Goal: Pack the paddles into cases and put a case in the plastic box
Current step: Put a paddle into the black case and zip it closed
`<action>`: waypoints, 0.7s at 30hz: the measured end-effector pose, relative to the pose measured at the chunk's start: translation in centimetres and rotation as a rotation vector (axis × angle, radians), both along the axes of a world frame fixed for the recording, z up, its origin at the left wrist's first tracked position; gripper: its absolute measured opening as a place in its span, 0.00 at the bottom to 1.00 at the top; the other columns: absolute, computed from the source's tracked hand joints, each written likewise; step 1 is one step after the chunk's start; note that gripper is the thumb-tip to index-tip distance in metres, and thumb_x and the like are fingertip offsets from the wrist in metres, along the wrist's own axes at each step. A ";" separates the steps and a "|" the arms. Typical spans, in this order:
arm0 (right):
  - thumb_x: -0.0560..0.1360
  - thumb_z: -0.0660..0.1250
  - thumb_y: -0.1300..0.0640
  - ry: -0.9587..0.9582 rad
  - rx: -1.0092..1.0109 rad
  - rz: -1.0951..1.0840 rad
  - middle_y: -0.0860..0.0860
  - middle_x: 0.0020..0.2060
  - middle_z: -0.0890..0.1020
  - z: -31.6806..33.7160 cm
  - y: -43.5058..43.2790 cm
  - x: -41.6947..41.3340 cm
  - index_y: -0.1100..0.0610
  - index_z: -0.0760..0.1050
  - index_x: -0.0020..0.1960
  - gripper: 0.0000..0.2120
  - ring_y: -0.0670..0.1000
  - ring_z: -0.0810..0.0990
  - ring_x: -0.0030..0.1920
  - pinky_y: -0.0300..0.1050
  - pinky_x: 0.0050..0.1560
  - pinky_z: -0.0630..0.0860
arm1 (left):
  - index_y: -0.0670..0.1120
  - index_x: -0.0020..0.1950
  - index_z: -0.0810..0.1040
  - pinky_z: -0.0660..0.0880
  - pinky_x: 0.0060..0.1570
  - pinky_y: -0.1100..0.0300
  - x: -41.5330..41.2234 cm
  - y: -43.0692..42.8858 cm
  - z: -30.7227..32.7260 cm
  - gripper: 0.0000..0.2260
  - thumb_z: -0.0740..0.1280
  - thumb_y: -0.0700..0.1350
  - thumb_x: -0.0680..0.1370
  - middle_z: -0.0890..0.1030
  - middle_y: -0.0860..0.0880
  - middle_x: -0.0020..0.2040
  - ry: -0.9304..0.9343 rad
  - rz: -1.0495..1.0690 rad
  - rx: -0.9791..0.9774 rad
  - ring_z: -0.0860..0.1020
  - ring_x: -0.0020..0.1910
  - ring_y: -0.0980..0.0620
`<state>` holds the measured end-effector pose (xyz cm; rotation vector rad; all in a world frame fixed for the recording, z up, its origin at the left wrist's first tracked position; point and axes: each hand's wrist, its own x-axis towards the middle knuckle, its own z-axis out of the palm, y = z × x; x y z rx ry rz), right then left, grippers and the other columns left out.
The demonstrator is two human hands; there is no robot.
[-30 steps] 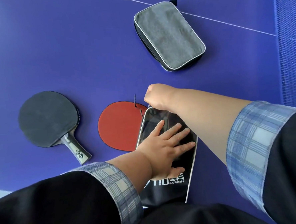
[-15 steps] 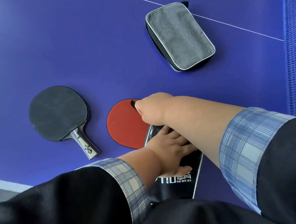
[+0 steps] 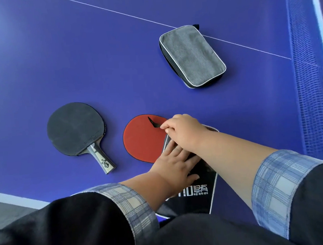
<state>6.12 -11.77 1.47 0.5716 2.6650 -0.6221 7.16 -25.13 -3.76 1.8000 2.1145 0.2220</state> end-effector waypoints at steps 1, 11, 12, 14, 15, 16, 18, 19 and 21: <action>0.81 0.60 0.53 0.057 -0.024 -0.066 0.48 0.59 0.79 0.1 0.1 1.0 0.45 0.78 0.64 0.15 0.53 0.74 0.62 0.52 0.63 0.72 | 0.56 0.79 0.55 0.38 0.75 0.41 -0.1 -0.9 -0.2 0.31 0.57 0.63 0.78 0.52 0.48 0.80 0.004 0.069 -0.016 0.44 0.79 0.45; 0.71 0.72 0.46 0.059 -0.447 -1.231 0.50 0.71 0.70 -1.2 -2.8 15.5 0.45 0.55 0.77 0.40 0.54 0.73 0.67 0.54 0.66 0.72 | 0.48 0.73 0.63 0.76 0.46 0.54 -4.0 -1.7 3.0 0.31 0.71 0.55 0.75 0.79 0.48 0.59 -0.614 0.808 -0.424 0.79 0.51 0.46; 0.71 0.73 0.46 0.030 -0.590 -1.315 0.50 0.66 0.75 -1.5 -3.7 16.3 0.45 0.58 0.76 0.38 0.54 0.77 0.63 0.54 0.64 0.74 | 0.47 0.67 0.71 0.77 0.45 0.55 -4.2 -1.4 3.1 0.24 0.71 0.56 0.75 0.81 0.48 0.56 -0.589 0.760 -0.468 0.80 0.48 0.47; 0.70 0.74 0.49 -0.007 -0.771 -1.360 0.51 0.57 0.81 -2.4 -5.3 17.4 0.48 0.67 0.69 0.30 0.54 0.82 0.55 0.55 0.59 0.79 | 0.46 0.58 0.77 0.79 0.43 0.55 -4.5 -1.0 3.6 0.17 0.70 0.55 0.75 0.83 0.47 0.49 -0.605 0.715 -0.530 0.81 0.43 0.48; 0.70 0.74 0.50 -0.004 -0.771 -1.335 0.51 0.54 0.83 -2.8 -5.7 17.8 0.48 0.70 0.65 0.26 0.52 0.83 0.53 0.53 0.54 0.80 | 0.46 0.56 0.77 0.81 0.45 0.53 -4.5 -0.9 3.8 0.16 0.71 0.55 0.75 0.83 0.47 0.47 -0.636 0.710 -0.553 0.81 0.42 0.48; 0.71 0.74 0.51 0.020 -0.755 -1.319 0.49 0.51 0.84 -3.0 -6.0 18.1 0.47 0.72 0.61 0.21 0.51 0.84 0.50 0.49 0.49 0.80 | 0.46 0.55 0.77 0.81 0.47 0.52 -4.5 -0.7 4.1 0.16 0.71 0.55 0.75 0.83 0.47 0.46 -0.651 0.694 -0.564 0.80 0.40 0.48; 0.73 0.74 0.54 0.123 -0.795 -1.355 0.48 0.47 0.86 -3.3 -6.0 18.8 0.48 0.75 0.58 0.15 0.49 0.85 0.46 0.44 0.43 0.80 | 0.47 0.53 0.77 0.80 0.43 0.54 -4.1 -0.4 5.0 0.14 0.70 0.56 0.75 0.80 0.48 0.42 -0.636 0.651 -0.553 0.76 0.36 0.49; 0.75 0.73 0.55 0.189 -0.845 -1.386 0.48 0.47 0.86 -3.3 -5.9 19.3 0.48 0.76 0.59 0.14 0.48 0.86 0.46 0.44 0.44 0.81 | 0.49 0.51 0.75 0.79 0.42 0.53 -3.7 -0.1 5.3 0.13 0.71 0.56 0.75 0.80 0.49 0.42 -0.648 0.649 -0.525 0.76 0.35 0.49; 0.78 0.70 0.56 0.324 -0.909 -1.436 0.49 0.48 0.87 -3.0 -5.2 20.7 0.48 0.78 0.60 0.12 0.49 0.86 0.48 0.49 0.51 0.82 | 0.53 0.50 0.72 0.82 0.45 0.51 -2.6 0.7 6.1 0.13 0.72 0.56 0.73 0.81 0.50 0.46 -0.758 0.685 -0.456 0.80 0.40 0.49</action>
